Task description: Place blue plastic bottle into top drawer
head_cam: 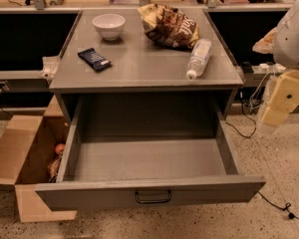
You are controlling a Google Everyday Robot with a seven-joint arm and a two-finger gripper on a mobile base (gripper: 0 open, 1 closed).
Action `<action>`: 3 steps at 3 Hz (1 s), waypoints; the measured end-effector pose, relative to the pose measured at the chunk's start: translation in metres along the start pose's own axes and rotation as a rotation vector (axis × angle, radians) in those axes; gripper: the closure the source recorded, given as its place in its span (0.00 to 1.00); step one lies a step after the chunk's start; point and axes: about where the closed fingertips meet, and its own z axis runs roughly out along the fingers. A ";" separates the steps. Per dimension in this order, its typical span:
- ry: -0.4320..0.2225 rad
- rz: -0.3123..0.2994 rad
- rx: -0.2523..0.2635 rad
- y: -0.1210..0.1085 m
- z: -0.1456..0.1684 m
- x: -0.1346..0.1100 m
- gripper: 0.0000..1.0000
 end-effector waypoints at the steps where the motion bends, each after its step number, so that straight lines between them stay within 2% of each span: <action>1: 0.000 0.000 0.000 0.000 0.000 0.000 0.00; 2: -0.015 0.055 0.022 -0.017 0.007 -0.005 0.00; 3: -0.090 0.174 0.064 -0.068 0.030 -0.029 0.00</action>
Offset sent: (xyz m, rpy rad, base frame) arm 0.0836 0.0036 -0.0102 0.1069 -0.0538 -0.2310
